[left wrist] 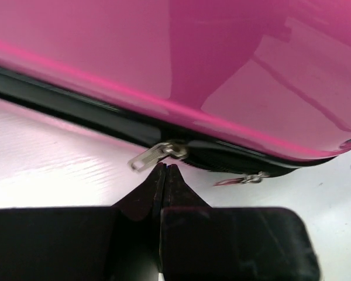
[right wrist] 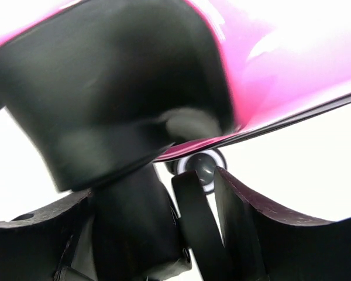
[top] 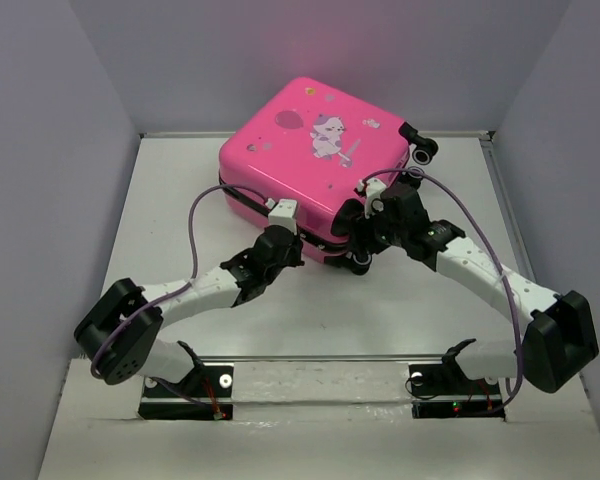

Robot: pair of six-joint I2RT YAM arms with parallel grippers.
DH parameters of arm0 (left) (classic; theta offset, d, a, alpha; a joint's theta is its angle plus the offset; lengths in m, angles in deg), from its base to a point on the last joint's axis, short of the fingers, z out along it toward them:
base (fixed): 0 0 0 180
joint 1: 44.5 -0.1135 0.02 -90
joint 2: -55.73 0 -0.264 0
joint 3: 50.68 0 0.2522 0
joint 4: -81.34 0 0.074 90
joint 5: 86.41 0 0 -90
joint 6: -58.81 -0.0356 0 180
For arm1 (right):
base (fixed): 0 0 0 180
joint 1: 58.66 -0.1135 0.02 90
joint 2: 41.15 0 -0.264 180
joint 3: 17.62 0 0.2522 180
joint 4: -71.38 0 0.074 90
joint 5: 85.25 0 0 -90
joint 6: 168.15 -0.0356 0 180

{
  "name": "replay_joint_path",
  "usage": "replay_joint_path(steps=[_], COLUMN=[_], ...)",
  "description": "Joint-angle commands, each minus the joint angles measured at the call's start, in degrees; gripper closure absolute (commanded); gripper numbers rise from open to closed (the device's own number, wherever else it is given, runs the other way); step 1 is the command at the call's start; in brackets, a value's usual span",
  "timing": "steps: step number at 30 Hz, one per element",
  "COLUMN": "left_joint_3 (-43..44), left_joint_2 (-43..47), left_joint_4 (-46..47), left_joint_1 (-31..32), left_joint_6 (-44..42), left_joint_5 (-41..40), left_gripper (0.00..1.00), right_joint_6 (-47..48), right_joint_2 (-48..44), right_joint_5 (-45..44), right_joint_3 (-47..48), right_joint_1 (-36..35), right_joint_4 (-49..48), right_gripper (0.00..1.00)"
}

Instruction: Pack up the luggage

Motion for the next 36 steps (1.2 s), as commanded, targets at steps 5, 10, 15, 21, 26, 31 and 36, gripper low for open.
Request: replay_joint_path(steps=[5,10,15,21,26,31,36], left_joint_3=[-8.7,-10.6,-8.7,-3.5,-0.8,0.2,0.4], left_joint_2=[9.4,9.9,7.2,1.7,-0.5,-0.9,-0.7], left_joint_4=[12.1,16.2,17.0,17.0,16.7,16.8,15.1], left_joint_1=[-0.2,0.1,0.6,0.6,0.6,0.6,0.7], left_joint_6=[-2.0,-5.3,-5.7,-7.8,-8.8,-9.2,-8.8], left_joint_5=[10.3,22.4,22.7,19.0,14.4,12.5,8.4], left_gripper=[0.75,0.41,0.36,0.37,0.47,0.73,0.94], right_joint_6=[-4.0,-3.8,-4.0,-3.8,-3.4,-3.7,-4.3], right_joint_2=[-6.6,-6.1,-5.6,-6.4,-6.9,-6.7,-7.1], right_joint_5=[0.6,2.0,3.3,4.0,4.9,4.9,4.5], right_joint_3=[-3.4,-2.1,-1.8,-2.0,-2.1,-2.5,-3.3], right_joint_1=[0.2,0.2,0.2,-0.4,-0.4,-0.9,-1.4], right_joint_4=[-1.9,-1.9,-2.0,-2.1,-2.1,-2.3,-2.6], right_gripper=[0.93,0.93,0.93,0.93,0.93,0.93,0.93])
